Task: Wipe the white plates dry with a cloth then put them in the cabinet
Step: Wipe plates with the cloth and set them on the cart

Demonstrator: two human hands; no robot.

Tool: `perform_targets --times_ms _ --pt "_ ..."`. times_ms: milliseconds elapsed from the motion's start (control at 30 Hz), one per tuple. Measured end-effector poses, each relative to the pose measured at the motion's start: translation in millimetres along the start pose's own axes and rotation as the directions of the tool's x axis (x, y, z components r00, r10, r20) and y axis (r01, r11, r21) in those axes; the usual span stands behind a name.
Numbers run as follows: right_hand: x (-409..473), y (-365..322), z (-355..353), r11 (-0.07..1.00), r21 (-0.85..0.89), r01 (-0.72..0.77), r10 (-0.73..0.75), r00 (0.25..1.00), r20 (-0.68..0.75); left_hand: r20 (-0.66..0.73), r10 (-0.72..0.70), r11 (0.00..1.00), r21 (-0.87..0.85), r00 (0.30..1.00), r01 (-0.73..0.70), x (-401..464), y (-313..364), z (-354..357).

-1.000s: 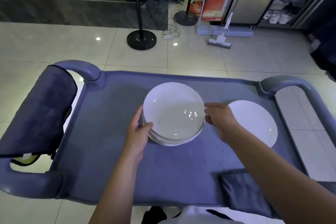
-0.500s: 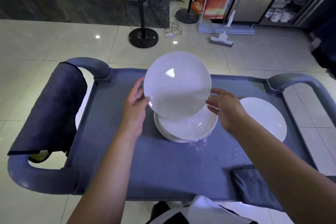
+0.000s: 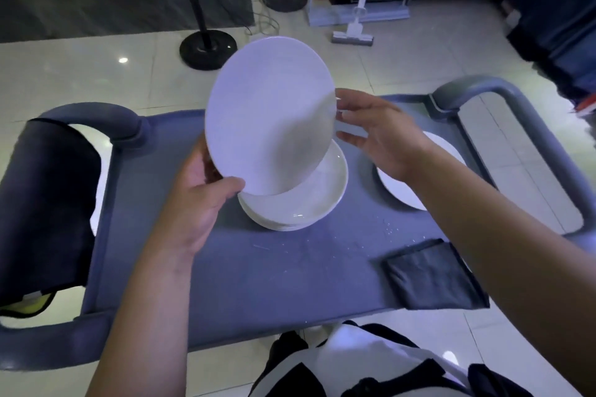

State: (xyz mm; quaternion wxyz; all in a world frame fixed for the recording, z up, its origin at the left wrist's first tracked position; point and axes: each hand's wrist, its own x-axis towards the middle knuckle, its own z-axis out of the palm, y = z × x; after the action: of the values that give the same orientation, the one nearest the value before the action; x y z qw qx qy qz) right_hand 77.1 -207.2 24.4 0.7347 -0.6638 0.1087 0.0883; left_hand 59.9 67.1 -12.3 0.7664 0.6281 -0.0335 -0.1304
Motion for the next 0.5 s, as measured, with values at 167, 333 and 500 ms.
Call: perform_targets --times_ms 167,333,500 --pt "-39.4 25.6 -48.8 0.998 0.049 -0.045 0.047 0.998 -0.043 -0.027 -0.107 0.986 -0.127 0.994 0.103 -17.3 -15.4 39.9" --pt "-136.9 124.1 -106.4 0.815 -0.545 -0.197 -0.005 0.938 -0.346 -0.025 -0.214 0.949 -0.241 0.977 0.202 -47.2 -38.6 80.5" --pt "-230.4 236.2 -154.6 0.07 -0.997 0.028 0.016 0.999 0.029 -0.059 -0.266 0.931 -0.276 0.962 0.241 -62.9 -44.0 99.3"
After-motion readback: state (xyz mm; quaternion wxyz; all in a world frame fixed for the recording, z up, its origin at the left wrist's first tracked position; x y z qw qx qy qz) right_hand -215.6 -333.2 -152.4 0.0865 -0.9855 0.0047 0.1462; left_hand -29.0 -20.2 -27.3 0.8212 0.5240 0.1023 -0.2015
